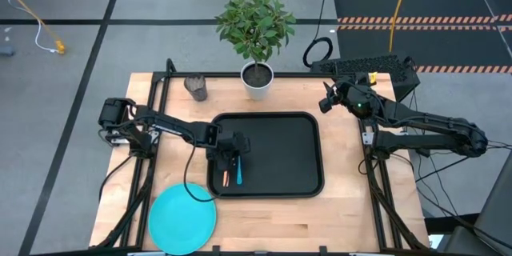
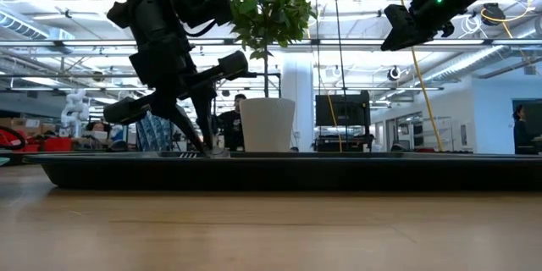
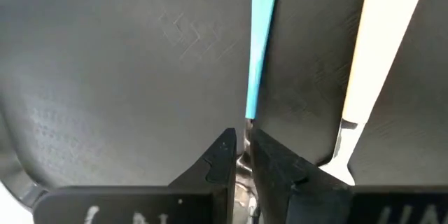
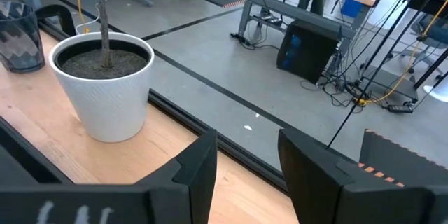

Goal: Pick and place plate/cup/fork/spoon on tray
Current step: Put the blue spoon on the black tray, then put the blue plate on the black tray

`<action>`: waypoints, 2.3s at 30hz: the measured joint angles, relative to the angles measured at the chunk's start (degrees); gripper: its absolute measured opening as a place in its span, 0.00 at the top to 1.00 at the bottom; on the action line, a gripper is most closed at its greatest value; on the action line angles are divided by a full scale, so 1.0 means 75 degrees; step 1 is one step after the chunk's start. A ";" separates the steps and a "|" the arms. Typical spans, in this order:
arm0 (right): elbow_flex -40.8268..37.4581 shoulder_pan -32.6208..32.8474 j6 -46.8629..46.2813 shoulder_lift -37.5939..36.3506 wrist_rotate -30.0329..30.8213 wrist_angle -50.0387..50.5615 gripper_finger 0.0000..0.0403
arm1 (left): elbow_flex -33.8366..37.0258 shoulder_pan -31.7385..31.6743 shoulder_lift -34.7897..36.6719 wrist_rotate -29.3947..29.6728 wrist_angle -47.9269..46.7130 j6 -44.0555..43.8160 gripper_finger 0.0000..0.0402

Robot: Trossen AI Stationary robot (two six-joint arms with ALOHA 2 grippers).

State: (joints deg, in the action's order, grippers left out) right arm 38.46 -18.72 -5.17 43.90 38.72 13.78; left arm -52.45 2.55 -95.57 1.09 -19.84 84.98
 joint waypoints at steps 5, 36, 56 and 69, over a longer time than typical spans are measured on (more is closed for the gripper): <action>0.0000 0.0006 -0.0015 0.0000 -0.0003 0.0042 0.64 | -0.0003 0.0006 0.0000 0.0088 0.0000 -0.0208 0.88; 0.0006 -0.0050 0.0979 -0.0494 -0.0474 -0.0741 0.64 | -0.1887 0.2760 0.1763 0.1858 -0.5092 -1.7219 0.88; 0.0006 -0.0050 0.1461 -0.0504 -0.1230 -0.0273 0.64 | 0.0168 0.1863 0.1699 -0.2988 -0.5261 -1.5135 0.88; 0.0006 -0.0050 0.1039 -0.0504 -0.1230 -0.0136 0.64 | 0.1147 0.1084 0.1699 -0.3579 -0.4238 -1.3977 0.84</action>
State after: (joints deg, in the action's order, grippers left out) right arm 38.50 -19.09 2.62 40.12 29.50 12.75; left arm -43.84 10.67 -82.83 -25.75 -51.62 -19.85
